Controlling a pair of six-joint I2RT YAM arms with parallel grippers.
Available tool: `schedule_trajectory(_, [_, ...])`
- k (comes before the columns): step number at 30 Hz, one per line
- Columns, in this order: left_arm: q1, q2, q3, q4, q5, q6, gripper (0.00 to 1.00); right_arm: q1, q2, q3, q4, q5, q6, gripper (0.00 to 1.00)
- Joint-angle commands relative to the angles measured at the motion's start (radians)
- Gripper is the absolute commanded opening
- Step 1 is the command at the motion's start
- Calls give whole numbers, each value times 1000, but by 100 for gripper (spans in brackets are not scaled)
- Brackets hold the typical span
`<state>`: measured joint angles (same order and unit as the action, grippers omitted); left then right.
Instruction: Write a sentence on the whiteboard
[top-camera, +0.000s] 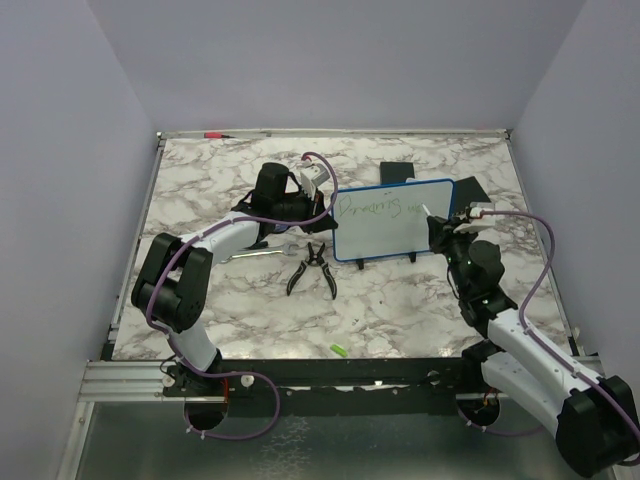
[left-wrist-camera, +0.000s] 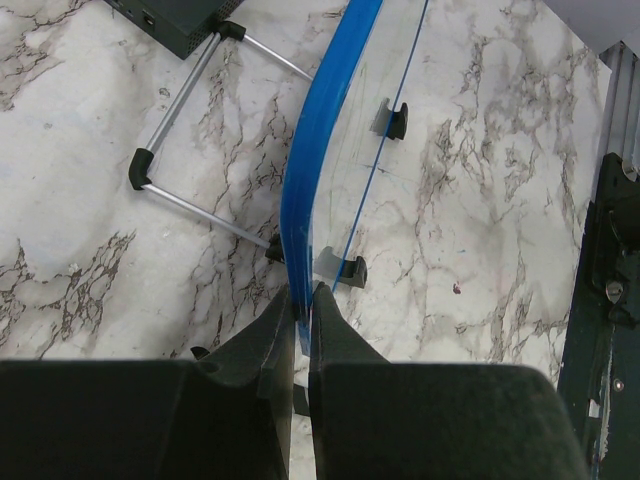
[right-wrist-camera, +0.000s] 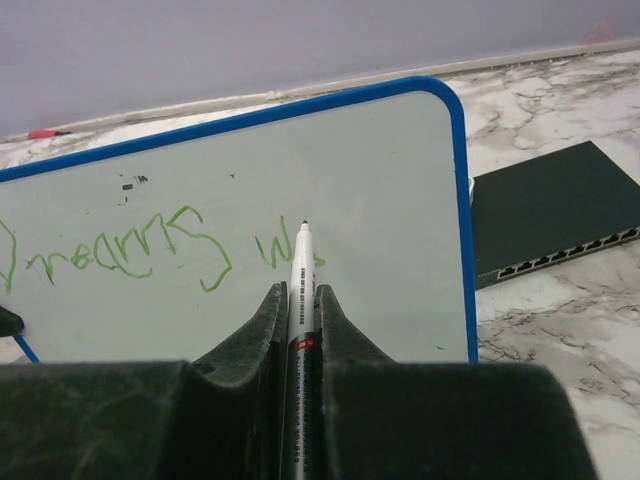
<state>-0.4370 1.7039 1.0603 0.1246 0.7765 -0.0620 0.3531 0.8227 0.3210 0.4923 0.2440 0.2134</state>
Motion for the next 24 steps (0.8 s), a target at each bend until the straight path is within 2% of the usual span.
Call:
schedule_trajectory(1, [-9,-3,2,-42,-48,31,0,-7,9,-6,9,-35,10,1])
schedule_trajectory(24, [-9,3,4,-46,-49,33,0,-7,51,6,-5,-40,7,1])
